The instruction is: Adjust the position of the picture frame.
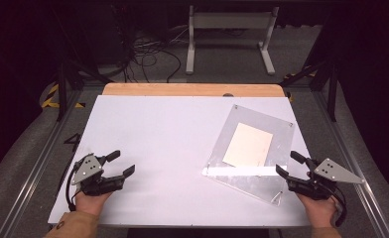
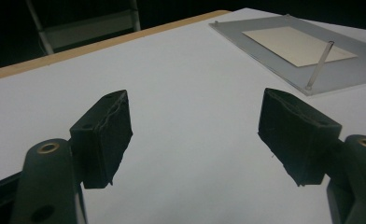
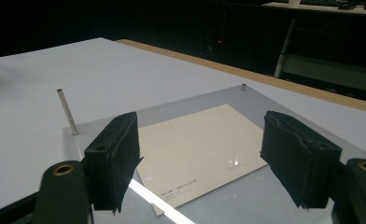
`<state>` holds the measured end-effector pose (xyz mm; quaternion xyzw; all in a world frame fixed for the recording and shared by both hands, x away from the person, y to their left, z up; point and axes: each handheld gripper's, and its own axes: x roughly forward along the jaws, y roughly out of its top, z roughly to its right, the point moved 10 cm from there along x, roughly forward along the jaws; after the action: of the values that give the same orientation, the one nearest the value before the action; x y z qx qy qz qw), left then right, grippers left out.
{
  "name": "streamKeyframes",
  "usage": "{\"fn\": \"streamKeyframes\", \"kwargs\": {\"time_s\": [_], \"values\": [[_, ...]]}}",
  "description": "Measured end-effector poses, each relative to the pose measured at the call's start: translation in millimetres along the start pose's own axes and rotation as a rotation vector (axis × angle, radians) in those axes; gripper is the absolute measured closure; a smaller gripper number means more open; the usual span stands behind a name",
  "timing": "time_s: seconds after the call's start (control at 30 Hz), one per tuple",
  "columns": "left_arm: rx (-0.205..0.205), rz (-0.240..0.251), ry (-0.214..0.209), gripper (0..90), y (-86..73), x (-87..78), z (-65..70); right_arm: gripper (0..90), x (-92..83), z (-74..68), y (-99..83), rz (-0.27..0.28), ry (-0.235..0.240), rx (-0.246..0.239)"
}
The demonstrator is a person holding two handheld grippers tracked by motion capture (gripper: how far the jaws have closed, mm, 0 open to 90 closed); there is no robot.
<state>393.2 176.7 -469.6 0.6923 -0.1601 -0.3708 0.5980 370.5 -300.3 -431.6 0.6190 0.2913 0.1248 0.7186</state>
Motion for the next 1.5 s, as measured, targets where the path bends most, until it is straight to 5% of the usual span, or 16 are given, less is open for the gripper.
{"fn": "streamKeyframes", "kwargs": {"time_s": [0.37, 0.47, 0.73, 0.83, 0.93, 1.17, 1.5], "values": [[0.010, -0.006, -0.038, 25.6, 7.6, 15.1, 7.8, 27.8, -12.8, 0.8, -0.6, 0.002, -0.022, 0.000], [-0.017, -0.012, -0.084, 25.6, 12.4, 24.2, 14.2, 27.8, -18.1, -0.1, -0.8, 0.001, -0.032, -0.004], [0.019, -0.026, -0.168, 25.7, 28.3, 48.0, 33.2, 28.0, -35.9, 0.3, -4.3, -0.008, -0.062, -0.004], [-0.001, -0.052, -0.220, 25.8, 34.3, 60.3, 44.5, 28.7, -42.9, 0.6, -6.2, -0.014, -0.066, -0.005], [0.047, -0.071, -0.253, 25.7, 40.5, 73.9, 53.6, 29.4, -49.9, 0.0, -8.1, -0.025, -0.071, -0.012], [0.071, -0.093, -0.326, 25.5, 49.0, 103.0, 80.2, 29.6, -60.8, -0.6, -14.8, -0.048, -0.084, -0.018], [0.146, -0.140, -0.356, 24.4, 53.6, 136.0, 103.5, 28.9, -69.7, -5.8, -23.3, -0.078, -0.070, -0.015]]}}
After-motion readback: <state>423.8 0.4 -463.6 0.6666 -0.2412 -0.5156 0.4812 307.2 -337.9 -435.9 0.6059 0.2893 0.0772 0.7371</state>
